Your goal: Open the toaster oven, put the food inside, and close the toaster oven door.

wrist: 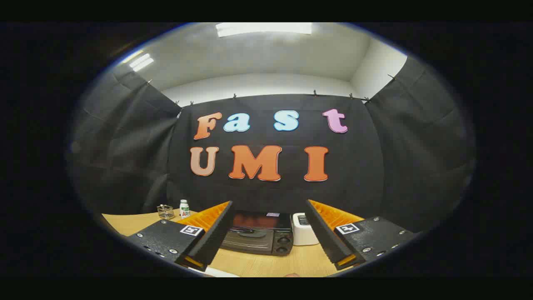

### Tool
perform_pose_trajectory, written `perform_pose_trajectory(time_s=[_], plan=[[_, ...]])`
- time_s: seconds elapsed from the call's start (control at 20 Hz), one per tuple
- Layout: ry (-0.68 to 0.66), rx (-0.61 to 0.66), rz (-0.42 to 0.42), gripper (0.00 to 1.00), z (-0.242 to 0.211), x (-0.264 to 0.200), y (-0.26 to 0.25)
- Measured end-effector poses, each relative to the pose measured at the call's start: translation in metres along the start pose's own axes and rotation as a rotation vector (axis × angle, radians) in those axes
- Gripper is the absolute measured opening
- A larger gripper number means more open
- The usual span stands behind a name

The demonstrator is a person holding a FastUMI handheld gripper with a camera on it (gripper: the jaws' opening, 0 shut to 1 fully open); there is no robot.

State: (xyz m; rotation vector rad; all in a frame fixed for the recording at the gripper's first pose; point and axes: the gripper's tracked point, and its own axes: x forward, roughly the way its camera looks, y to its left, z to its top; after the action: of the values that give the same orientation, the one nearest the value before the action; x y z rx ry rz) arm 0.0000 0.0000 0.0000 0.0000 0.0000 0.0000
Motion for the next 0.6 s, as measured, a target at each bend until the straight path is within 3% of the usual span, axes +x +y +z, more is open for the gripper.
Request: perform_pose_trajectory(time_s=[0.6], plan=[[0.026,0.029,-0.014,1.00,-0.0071,0.0012,-0.0008]])
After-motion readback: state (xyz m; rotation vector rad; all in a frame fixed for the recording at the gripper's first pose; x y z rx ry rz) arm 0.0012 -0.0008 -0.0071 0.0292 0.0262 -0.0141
